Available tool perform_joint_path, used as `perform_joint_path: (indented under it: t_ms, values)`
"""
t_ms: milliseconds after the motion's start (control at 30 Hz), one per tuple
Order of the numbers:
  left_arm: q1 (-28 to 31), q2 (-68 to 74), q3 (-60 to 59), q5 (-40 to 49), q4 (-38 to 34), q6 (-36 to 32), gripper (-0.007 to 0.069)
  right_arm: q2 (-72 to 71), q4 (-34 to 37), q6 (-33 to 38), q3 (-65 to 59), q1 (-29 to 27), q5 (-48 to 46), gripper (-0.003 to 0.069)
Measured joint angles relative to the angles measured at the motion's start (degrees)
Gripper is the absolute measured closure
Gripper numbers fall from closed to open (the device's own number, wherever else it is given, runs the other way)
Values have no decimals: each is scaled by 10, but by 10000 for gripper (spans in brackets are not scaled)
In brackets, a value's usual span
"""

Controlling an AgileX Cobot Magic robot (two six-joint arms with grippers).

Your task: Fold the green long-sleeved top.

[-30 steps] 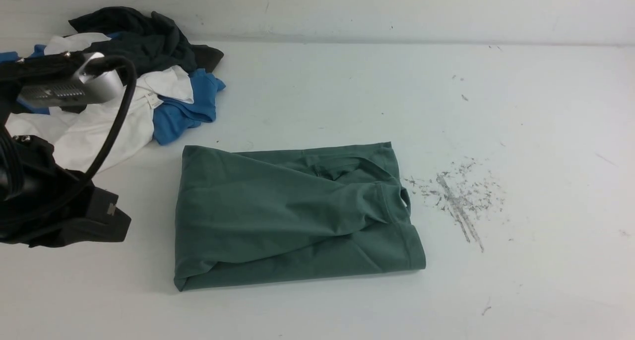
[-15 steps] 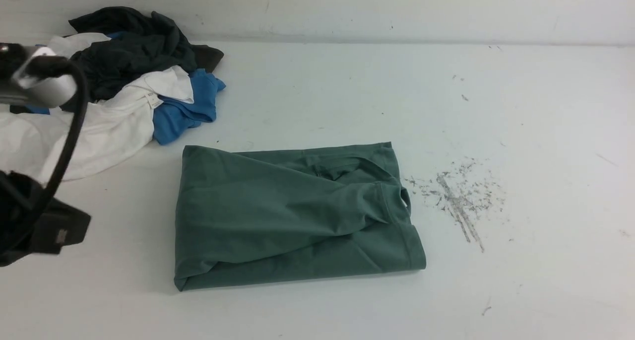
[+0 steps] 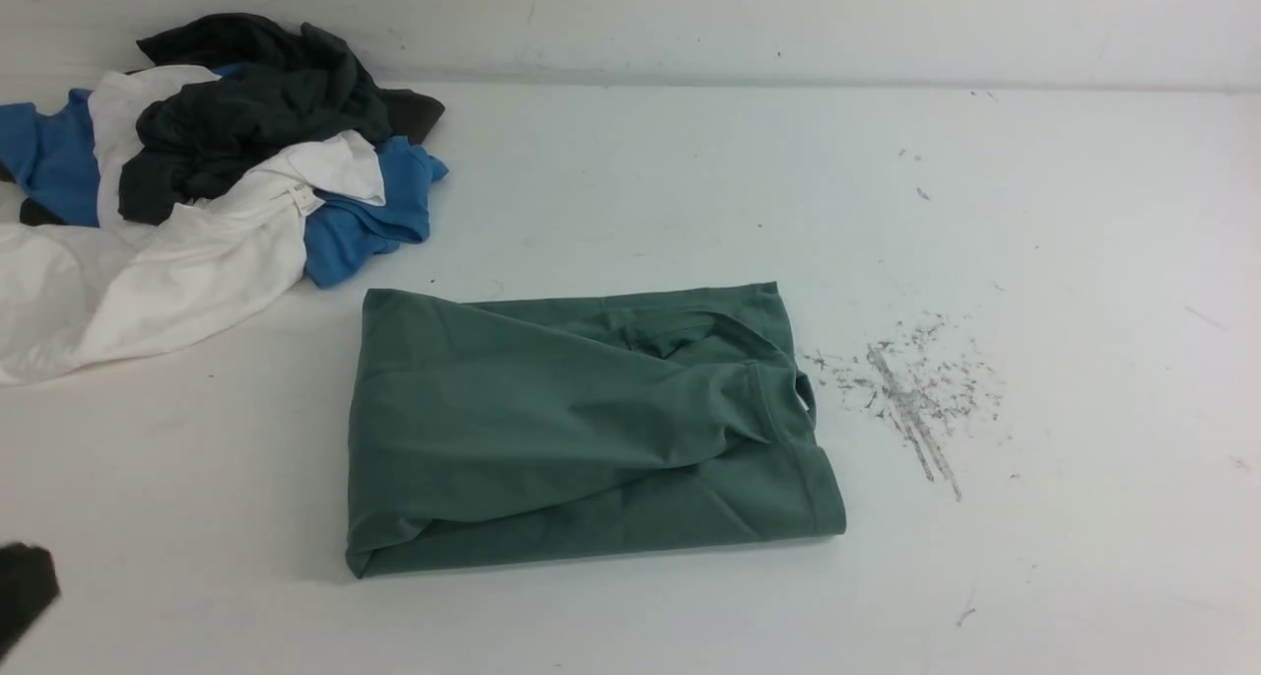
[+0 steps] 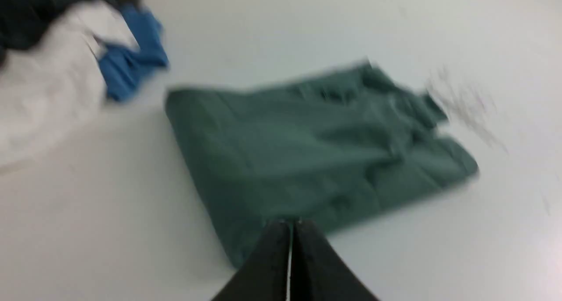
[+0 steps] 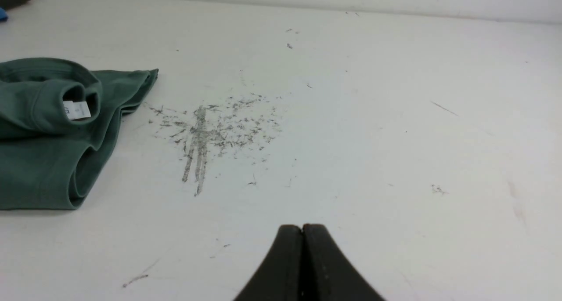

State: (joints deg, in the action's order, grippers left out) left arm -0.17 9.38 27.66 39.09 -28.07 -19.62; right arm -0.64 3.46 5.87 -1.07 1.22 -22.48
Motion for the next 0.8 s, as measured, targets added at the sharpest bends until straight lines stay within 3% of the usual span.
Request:
perform_joint_path:
  t_ms: [133, 267, 800]
  values:
    - [0, -48, -57, -161, -9, -2, 629, 0, 0, 0, 0, 0, 0, 673]
    - [0, -60, -88, -241, -13, -2, 629, 0, 0, 0, 0, 0, 0, 673]
    - [0, -60, -102, -218, -15, -7, 629, 0, 0, 0, 0, 0, 0, 673]
